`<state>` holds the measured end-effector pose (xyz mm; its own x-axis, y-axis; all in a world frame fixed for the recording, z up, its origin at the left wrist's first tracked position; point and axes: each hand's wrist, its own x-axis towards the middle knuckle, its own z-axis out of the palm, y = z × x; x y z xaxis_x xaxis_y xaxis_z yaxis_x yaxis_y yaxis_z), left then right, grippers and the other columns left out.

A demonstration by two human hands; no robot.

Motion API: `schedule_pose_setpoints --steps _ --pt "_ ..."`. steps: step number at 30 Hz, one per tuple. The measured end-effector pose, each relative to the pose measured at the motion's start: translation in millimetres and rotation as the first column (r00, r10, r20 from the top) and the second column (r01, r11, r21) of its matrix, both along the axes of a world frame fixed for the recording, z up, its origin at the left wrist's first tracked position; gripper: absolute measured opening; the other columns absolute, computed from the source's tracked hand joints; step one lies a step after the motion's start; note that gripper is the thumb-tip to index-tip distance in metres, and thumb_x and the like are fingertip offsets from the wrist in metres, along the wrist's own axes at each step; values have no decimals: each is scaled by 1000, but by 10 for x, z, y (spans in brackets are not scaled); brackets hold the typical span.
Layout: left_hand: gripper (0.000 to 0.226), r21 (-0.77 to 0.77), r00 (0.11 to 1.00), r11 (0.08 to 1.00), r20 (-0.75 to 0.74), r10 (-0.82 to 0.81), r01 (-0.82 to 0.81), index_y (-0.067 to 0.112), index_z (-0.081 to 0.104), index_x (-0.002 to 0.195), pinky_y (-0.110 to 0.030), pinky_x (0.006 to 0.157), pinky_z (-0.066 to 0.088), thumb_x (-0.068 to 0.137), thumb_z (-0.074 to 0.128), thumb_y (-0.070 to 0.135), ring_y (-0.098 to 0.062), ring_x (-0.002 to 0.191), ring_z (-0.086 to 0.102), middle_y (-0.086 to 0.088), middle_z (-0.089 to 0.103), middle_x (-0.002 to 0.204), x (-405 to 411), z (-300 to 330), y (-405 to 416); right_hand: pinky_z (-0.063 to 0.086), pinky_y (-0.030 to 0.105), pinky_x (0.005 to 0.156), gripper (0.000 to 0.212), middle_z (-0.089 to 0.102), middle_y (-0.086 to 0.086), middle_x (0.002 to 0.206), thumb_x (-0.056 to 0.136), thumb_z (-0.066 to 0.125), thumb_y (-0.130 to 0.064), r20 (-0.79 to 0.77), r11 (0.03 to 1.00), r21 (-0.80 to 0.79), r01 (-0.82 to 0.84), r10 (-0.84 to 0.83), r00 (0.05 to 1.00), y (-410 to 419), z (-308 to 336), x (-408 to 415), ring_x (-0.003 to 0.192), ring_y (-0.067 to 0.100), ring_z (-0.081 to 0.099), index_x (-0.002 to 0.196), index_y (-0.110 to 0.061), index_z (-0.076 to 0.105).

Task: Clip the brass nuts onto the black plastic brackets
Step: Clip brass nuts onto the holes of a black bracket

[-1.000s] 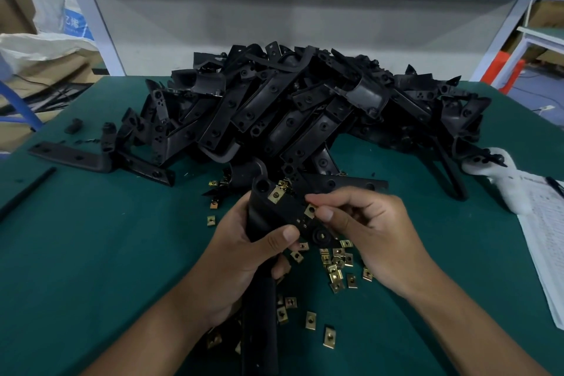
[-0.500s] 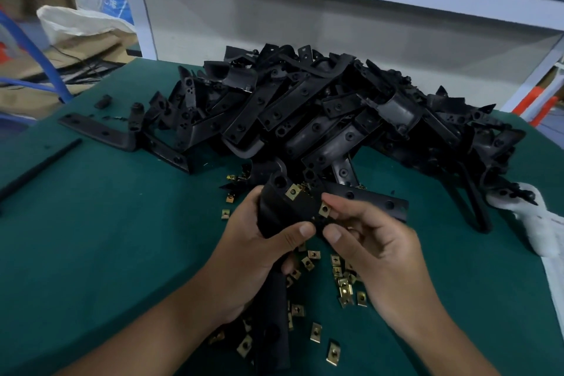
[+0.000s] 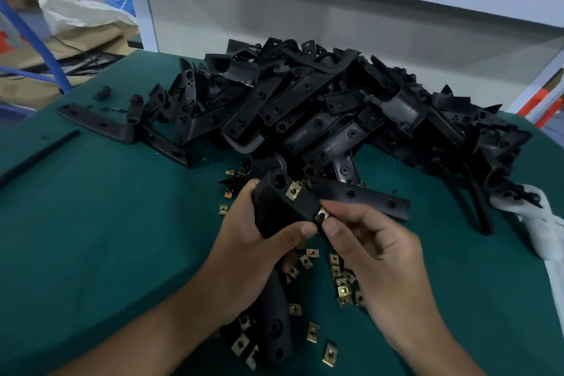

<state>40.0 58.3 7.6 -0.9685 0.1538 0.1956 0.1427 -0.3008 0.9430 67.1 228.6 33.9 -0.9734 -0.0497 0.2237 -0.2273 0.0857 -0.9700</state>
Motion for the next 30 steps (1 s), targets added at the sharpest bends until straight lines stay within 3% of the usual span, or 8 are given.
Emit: schedule_pose_setpoints --steps 4,7,10,15,19,22,27,30 --pt "33 54 998 997 6 -60 60 23 60 109 -28 59 54 86 79 37 -23 73 66 -5 69 92 -22 10 -34 54 16 78 45 75 -11 102 77 80 -50 -1 995 50 -86 87 996 -26 -42 3 90 12 73 119 -44 67" --pt "38 43 989 988 13 -147 147 25 59 127 -30 82 57 96 67 45 -29 105 69 -9 69 119 1 4 -55 56 18 78 34 74 -13 107 84 74 -46 -89 995 99 28 -19 996 39 -3 -49 94 11 72 117 -45 67" --pt "47 -12 995 996 -41 -88 88 37 56 132 -28 94 54 90 70 52 -21 119 65 -2 68 127 35 60 -41 57 22 77 31 74 -12 103 78 75 -45 -99 989 107 102 -91 991 145 88 -73 85 18 69 109 -46 70" --pt "27 -216 936 956 -331 117 -196 51 62 111 -8 78 50 86 66 42 -1 100 67 17 69 110 168 318 7 44 7 78 26 70 -26 106 87 72 -47 -257 918 361 165 -72 964 298 439 148 95 -3 64 112 -43 69" --pt "24 -350 891 925 -453 -28 -148 46 61 114 -14 86 52 90 63 46 -1 115 62 19 64 122 394 543 262 42 5 71 25 66 -28 109 89 65 -50 -364 805 498 322 -143 920 656 723 707 105 -1 62 114 -44 66" --pt "21 -493 805 860 -559 -199 -129 45 58 110 -26 98 46 91 61 51 -6 126 54 22 57 129 592 634 697 45 13 89 24 66 -22 115 91 70 -39 -431 689 560 461 -233 872 1051 824 1298 112 4 62 114 -33 70" --pt "24 -586 657 810 -601 -455 24 38 59 106 -8 98 32 86 62 50 0 117 51 22 55 122 1223 540 1742 43 19 99 25 62 -6 118 89 75 -26 -467 414 625 662 -482 742 1728 671 2512 114 7 61 113 -22 72" --pt "22 -597 574 785 -590 -568 164 31 62 102 -29 98 43 83 68 43 -10 110 56 18 56 115 1694 431 2329 43 18 97 24 60 -7 117 90 74 -29 -432 268 659 702 -629 646 2009 484 3245 113 5 60 113 -21 71"
